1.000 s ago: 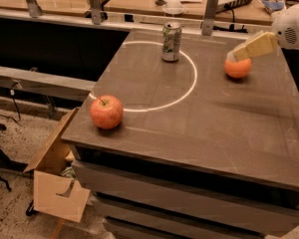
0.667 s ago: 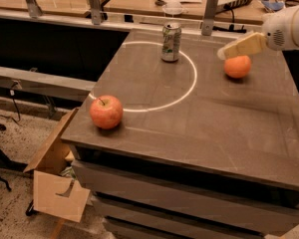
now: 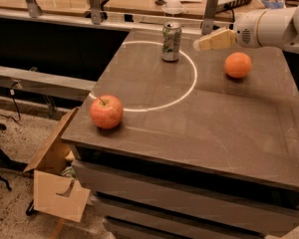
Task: Move 7up can near apple
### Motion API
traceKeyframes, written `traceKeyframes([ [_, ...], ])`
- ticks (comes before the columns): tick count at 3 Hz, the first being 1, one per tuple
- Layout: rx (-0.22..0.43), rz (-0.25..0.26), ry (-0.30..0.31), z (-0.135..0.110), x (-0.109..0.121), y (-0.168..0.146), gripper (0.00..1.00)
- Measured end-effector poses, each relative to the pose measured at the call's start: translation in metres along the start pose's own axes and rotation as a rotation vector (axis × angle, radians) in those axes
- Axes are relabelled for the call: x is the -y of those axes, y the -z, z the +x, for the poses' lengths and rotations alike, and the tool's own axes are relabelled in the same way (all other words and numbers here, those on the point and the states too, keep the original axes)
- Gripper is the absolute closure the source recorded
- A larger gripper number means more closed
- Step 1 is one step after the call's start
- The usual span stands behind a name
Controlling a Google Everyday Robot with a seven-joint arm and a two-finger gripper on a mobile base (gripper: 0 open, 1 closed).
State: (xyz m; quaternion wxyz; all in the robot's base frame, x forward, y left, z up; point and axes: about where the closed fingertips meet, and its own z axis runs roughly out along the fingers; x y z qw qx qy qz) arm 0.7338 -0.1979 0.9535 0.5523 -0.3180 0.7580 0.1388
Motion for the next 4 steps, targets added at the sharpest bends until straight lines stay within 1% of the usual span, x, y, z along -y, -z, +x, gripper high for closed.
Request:
traceKeyframes([
  [1, 0.014, -0.001, -0.006, -0.007, -0.002, -0.036, 0.00],
  [2, 0.005, -0.024, -0.019, -0.011, -0.011, -0.073, 0.00],
  [3, -0.007, -0.053, -0.043, -0.010, -0.023, -0.104, 0.00],
  [4, -0.009, -0.112, -0.053, -0.008, -0.040, -0.132, 0.27],
])
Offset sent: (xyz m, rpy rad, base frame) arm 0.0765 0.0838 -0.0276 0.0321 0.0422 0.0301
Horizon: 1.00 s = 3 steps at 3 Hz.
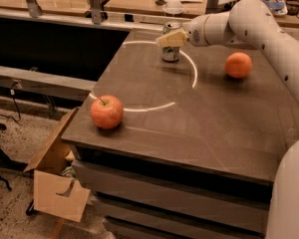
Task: Move 7up can near apple
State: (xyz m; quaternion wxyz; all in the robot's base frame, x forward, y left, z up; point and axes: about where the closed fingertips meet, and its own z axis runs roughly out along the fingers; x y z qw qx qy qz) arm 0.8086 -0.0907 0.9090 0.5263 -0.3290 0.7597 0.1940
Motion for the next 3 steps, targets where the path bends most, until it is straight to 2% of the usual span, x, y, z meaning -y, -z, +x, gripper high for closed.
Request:
traceKeyframes([
  [1, 0.002, -0.021, 0.001, 0.000, -0.005, -0.009, 0.49],
  [2, 0.018, -0.032, 0.016, -0.013, -0.002, 0.012, 0.81],
  [3, 0.041, -0.073, 0.042, -0.033, -0.017, 0.086, 1.00],
])
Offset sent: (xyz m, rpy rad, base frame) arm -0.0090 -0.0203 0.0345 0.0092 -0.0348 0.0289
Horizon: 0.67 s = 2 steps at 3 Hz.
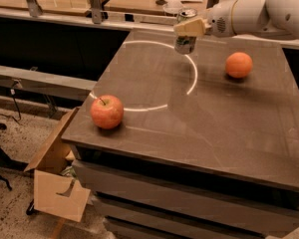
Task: Move 7up can near apple
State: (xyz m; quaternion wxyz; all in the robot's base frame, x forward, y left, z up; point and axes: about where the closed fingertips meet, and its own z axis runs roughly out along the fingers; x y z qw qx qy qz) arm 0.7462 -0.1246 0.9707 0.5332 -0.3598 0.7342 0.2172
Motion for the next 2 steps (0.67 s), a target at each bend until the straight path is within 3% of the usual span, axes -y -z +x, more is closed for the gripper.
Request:
traceKeyframes([
  [1, -0.026, -0.047, 0.005, 0.012, -0.041, 0.057, 1.00],
  [2, -0.031, -0.216, 0.016, 0.011, -0.087, 0.075, 1.00],
])
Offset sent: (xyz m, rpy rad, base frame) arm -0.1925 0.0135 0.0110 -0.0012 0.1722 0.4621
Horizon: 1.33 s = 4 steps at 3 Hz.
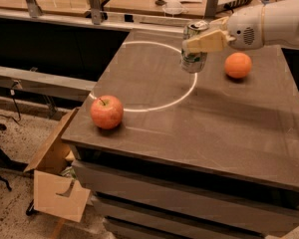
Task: Move 7up can near apple
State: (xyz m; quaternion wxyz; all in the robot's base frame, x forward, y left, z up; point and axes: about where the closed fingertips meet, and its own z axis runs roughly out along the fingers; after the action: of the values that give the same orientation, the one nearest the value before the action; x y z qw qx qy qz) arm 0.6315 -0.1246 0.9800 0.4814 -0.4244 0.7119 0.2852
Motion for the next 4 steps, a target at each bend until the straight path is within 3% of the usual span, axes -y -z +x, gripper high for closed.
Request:
traceKeyframes([
  [1, -0.041, -0.087, 0.000, 0.010, -0.022, -0.001, 1.00],
  [2, -0.022, -0.085, 0.005, -0.001, -0.044, 0.004, 1.00],
  [3, -0.011, -0.058, 0.003, -0.007, -0.088, 0.006, 1.00],
  [4, -0.051, -0.031, -0.042, 0.016, -0.134, -0.015, 1.00],
])
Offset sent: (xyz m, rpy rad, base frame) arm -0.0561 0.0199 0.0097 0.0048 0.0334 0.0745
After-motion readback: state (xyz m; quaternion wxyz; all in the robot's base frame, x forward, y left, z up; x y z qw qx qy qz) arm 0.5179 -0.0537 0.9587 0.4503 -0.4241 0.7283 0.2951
